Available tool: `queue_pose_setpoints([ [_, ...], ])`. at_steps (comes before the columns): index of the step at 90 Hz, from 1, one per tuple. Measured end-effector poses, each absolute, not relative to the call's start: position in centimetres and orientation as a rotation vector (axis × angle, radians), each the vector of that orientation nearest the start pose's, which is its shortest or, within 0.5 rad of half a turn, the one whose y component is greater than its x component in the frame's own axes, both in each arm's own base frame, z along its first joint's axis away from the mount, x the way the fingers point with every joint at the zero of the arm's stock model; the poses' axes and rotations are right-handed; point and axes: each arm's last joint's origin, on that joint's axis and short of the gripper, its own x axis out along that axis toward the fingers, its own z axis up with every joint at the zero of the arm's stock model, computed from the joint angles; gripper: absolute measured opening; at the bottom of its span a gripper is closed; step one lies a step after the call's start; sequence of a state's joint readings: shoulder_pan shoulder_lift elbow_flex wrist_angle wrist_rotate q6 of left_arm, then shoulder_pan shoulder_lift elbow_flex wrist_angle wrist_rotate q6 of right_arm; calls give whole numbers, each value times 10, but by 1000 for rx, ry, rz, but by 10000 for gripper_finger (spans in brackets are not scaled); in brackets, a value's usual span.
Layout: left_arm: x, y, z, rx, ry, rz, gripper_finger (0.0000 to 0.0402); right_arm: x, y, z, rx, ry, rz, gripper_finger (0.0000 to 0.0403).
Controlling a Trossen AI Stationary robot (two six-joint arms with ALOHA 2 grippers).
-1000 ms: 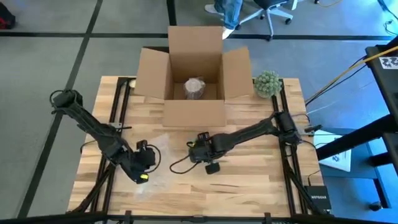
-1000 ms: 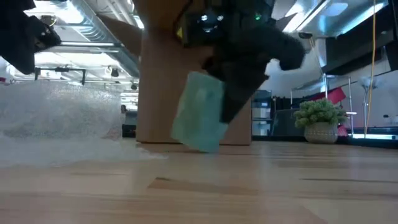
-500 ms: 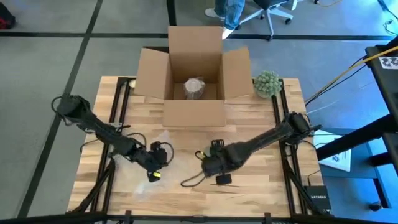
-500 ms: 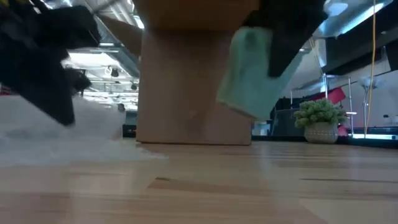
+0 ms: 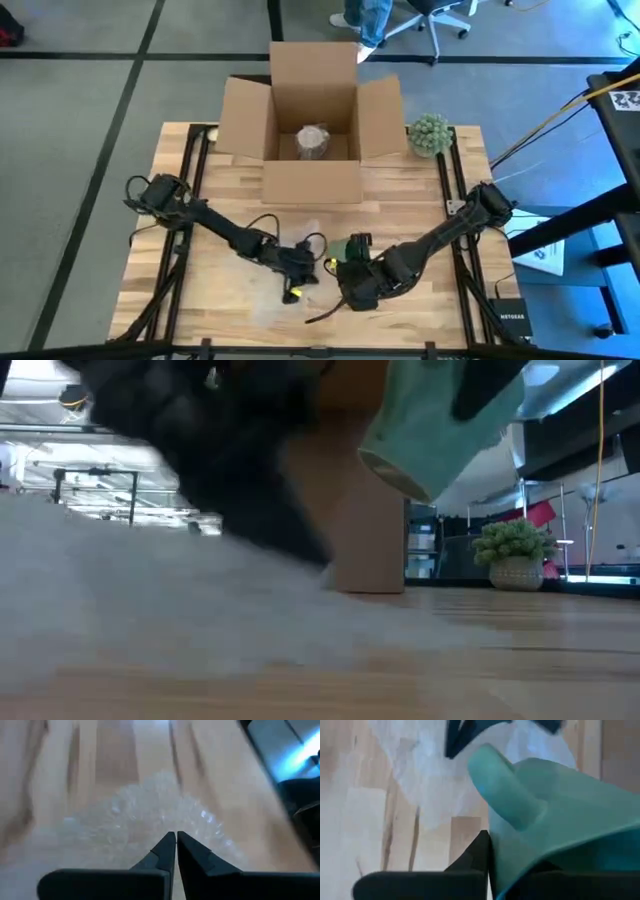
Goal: Wrap mug
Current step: Wrap the dark green mug using the transparent bubble wrap
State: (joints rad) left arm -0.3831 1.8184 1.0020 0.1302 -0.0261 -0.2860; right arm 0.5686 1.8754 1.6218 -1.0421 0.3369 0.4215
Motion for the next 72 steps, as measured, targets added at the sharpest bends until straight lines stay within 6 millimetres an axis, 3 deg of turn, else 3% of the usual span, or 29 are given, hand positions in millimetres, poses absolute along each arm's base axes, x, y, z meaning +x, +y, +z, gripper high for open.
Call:
queue_pose_setpoints([
  [8, 334, -141, 193, -93, 792, -240, 0, 324, 201, 262, -157, 1150, -1, 5],
  [16, 307, -143, 215, -62, 882, -174, 0, 326, 204, 263, -124, 1127, 33, 5],
  [29, 257, -146, 227, -66, 991, 36, 0, 334, 209, 264, -85, 1064, 79, 5],
  [51, 194, -169, 184, -188, 1131, 44, 0, 349, 215, 239, -101, 1090, 130, 5],
  [72, 170, -174, 144, -359, 1143, -31, 0, 357, 215, 217, -106, 1151, 128, 5],
])
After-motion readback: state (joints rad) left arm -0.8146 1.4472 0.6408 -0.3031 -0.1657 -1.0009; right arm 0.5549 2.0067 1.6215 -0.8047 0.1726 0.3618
